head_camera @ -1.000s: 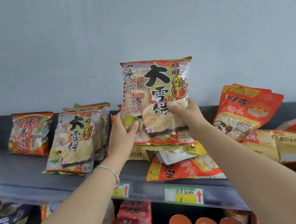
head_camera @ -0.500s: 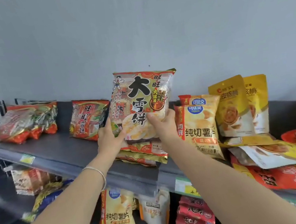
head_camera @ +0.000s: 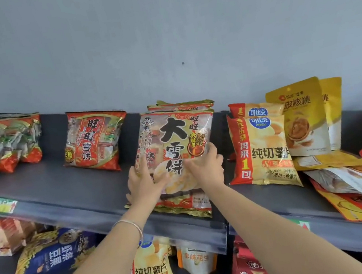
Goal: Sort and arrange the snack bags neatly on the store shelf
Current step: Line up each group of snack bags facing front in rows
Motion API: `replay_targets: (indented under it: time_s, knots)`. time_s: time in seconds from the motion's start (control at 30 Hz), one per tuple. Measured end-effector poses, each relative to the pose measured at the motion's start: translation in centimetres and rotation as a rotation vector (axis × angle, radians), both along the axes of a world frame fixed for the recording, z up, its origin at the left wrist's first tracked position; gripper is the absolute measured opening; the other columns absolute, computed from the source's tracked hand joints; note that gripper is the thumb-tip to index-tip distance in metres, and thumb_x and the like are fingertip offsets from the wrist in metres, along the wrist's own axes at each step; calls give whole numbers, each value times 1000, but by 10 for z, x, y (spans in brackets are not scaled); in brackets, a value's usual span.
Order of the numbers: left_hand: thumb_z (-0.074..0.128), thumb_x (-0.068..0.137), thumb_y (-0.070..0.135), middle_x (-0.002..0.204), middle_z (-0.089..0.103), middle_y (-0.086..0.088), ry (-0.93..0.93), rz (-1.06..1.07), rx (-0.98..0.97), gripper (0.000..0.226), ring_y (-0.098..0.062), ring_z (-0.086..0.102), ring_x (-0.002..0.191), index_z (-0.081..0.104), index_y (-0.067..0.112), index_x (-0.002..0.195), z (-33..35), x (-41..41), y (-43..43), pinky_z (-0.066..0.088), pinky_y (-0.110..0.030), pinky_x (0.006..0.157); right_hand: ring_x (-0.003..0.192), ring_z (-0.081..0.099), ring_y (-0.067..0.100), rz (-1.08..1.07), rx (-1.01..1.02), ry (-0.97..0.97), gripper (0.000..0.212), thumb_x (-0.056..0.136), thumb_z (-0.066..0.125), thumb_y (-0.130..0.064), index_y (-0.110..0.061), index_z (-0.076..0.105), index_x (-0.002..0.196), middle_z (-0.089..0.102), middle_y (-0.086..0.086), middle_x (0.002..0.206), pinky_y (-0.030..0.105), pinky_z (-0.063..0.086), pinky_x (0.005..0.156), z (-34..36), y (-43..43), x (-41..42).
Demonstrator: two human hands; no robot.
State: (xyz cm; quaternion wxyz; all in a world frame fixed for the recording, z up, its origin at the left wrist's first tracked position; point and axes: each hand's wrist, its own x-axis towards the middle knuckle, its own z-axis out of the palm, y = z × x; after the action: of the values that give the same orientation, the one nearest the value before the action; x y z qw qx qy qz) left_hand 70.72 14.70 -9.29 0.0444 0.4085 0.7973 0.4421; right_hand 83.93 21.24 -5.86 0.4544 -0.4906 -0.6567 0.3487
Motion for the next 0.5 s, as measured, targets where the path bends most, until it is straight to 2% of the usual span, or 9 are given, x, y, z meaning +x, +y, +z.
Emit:
replay_targets:
  time_s: [0.1,0.2,0.27,0.4,0.5]
  knots:
    - [58,86,48,156,10,-11,135,39,71,83,-32,17,142,8,31,150,0,-1,-1,24,-53,111,120,48,30,23,31,-39,84,77,68,-39,-26,22,146,39,7,136,43,44,97,3,-3,1]
    - [63,86,31,149,27,-12,328,0,248,64,-30,25,137,34,22,142,8,6,0,26,-45,111,123,46,31,-13,108,-93,80,81,66,-41,-25,22,146,36,8,138,45,43,98,6,-6,7]
    - [64,85,23,141,37,-10,404,-56,324,53,-29,33,131,45,18,135,20,19,4,29,-42,108,126,44,32,-33,189,-129,73,87,62,-38,-24,22,147,34,9,141,45,44,100,11,-7,16]
    - [61,88,20,132,49,-6,485,-199,374,42,-26,40,125,52,17,129,43,56,18,34,-40,103,125,45,27,-49,385,-214,57,94,57,-32,-21,32,144,36,9,142,38,43,100,26,-7,47]
    - [58,89,16,127,54,-6,490,-350,418,37,-25,47,121,56,15,126,52,91,27,36,-36,100,120,46,28,-80,525,-361,48,94,54,-30,-20,40,139,41,7,136,39,45,96,37,-4,81]
